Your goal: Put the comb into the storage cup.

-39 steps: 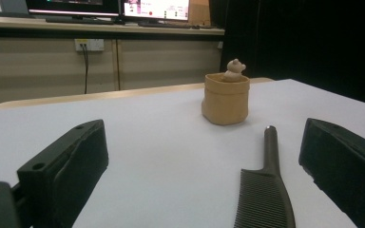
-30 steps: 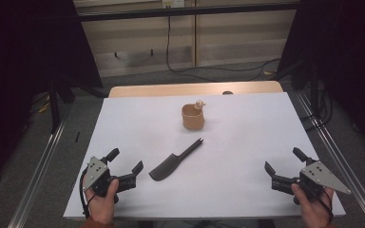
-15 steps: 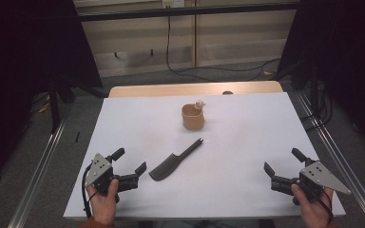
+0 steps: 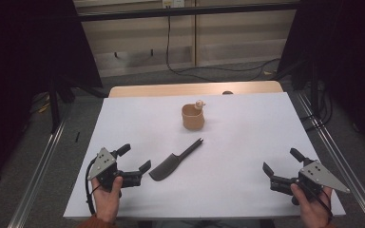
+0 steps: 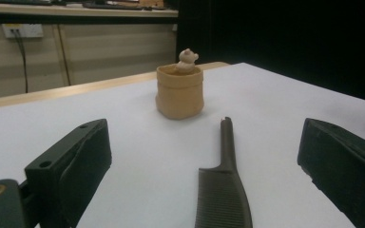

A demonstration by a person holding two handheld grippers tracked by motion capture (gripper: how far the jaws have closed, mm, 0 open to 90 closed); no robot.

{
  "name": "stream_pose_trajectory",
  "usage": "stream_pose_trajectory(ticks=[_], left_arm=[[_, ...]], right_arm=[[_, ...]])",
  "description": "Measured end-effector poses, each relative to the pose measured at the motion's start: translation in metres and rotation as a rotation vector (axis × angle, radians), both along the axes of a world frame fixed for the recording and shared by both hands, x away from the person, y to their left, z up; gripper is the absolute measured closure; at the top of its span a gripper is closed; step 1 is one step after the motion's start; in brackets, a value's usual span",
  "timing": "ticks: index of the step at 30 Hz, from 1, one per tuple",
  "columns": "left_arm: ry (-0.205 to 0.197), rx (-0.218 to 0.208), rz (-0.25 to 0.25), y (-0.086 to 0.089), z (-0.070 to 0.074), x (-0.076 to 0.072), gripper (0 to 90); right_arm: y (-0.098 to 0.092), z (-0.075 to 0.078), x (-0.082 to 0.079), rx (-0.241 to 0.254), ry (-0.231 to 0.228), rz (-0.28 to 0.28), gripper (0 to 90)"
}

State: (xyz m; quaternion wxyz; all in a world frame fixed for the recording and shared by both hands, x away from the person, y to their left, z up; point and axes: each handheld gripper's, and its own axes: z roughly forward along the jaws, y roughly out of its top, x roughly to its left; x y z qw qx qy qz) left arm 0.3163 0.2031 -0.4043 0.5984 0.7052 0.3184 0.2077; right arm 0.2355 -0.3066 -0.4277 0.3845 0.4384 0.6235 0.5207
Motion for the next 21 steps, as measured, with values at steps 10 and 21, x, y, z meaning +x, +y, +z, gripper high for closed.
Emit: stream_pose_trajectory(ticks=[10,21], left_arm=[[-0.015,0.014,0.006,-0.008,0.002,0.011,3.6],[0.000,0.020,-0.027,-0.027,-0.001,0.025,2.2]], right_arm=[[0.000,0.000,-0.001,0.001,-0.004,0.001,0.0],[0.000,0.000,-0.001,-0.010,-0.005,-0.001,0.0]])
